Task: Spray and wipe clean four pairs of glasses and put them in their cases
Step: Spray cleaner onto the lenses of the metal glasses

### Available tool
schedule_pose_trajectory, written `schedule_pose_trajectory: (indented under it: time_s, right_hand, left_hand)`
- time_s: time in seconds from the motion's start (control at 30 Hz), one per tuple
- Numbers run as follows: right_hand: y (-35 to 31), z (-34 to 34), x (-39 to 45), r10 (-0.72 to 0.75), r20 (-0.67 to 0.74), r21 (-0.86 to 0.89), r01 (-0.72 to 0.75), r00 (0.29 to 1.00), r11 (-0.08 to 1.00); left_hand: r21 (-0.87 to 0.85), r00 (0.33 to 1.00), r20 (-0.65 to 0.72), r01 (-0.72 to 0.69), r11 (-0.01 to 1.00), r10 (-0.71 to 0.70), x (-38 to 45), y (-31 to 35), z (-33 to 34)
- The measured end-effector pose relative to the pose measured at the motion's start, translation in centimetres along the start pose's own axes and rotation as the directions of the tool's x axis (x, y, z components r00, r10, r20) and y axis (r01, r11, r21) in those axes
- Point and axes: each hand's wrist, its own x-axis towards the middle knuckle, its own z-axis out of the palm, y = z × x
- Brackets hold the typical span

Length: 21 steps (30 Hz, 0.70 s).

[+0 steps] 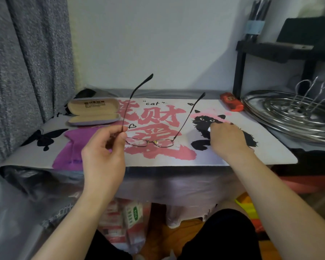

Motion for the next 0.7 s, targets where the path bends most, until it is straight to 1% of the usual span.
schedule_pose_trajectory:
  time_s: [0.17,0.6,0.7]
  right_hand:
    - [0.4,0.3,0.9,-0.014,-0.026,-0.007,0.014,1.000,1.000]
    - [0.1,0.4,2.9,-0.015,0.025,-0.101,0.018,1.000,0.995]
    - [0.4,-0.2,2.9,-0.015,0.048,-0.078,0.018,0.999,0.997]
  left_hand:
    - [0.007,1.000,0.004,-0.011,1.000,0.011,0.2,-0.1,-0.2]
    - [-0.022,0.999,-0.015,0.031,0.999,-0.032,-0.2,-0.5,-1.5]
    - [-0.035,0.998,-0.039,0.044,0.998,-0.045,-0.1,-0.8,-2.3]
